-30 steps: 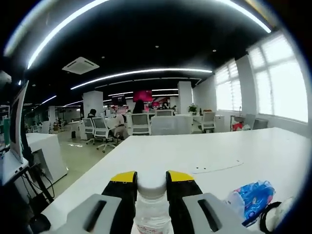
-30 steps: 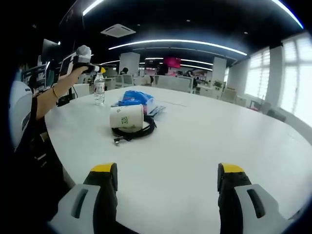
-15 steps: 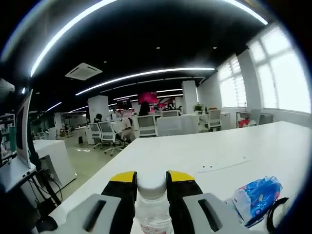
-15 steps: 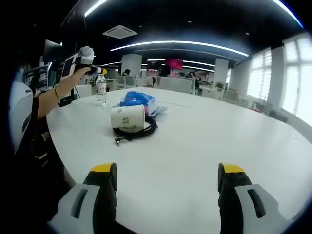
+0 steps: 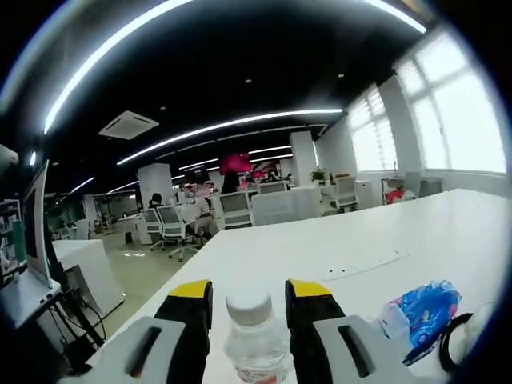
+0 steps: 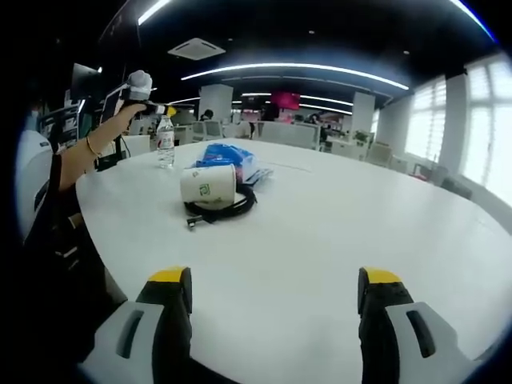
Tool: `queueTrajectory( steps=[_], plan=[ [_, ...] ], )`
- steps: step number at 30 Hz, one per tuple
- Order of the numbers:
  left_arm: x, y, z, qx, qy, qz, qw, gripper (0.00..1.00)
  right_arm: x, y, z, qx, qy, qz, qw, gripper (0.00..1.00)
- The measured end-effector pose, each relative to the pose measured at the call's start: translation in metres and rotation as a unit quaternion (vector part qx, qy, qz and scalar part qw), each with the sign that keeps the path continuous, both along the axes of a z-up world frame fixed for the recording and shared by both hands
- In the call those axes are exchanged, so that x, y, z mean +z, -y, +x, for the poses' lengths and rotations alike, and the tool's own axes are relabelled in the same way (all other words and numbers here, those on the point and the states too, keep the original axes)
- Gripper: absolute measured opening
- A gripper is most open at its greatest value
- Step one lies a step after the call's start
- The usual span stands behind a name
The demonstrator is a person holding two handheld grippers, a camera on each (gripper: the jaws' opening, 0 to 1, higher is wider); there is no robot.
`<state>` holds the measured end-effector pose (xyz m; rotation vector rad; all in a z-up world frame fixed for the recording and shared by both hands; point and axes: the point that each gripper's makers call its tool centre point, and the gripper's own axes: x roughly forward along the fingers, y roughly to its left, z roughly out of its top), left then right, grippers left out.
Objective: Arrange the tabletop items into an orderly group along one side of the table until the central work area is clear of visible clutter.
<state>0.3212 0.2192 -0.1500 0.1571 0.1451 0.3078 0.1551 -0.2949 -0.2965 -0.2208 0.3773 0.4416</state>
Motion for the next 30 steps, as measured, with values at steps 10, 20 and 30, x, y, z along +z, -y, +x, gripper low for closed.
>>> queueTrajectory(
  steps=[10,20,30],
  plan=[
    [0.007,-0.011,-0.009,-0.008,0.007,-0.044,0.9990,0.47,0.006,0.000,-0.002,0.001,0.005,-0.004,1.0000,0.84],
    [-0.001,-0.014,-0.010,-0.057,-0.003,-0.066,0.9962,0.46,0.010,-0.003,-0.002,0.005,0.010,-0.010,0.9999,0.83],
    [-0.015,-0.005,-0.001,-0.077,0.012,-0.068,0.9946,0.46,0.006,-0.010,0.001,0.005,0.005,-0.008,0.9999,0.83]
  ],
)
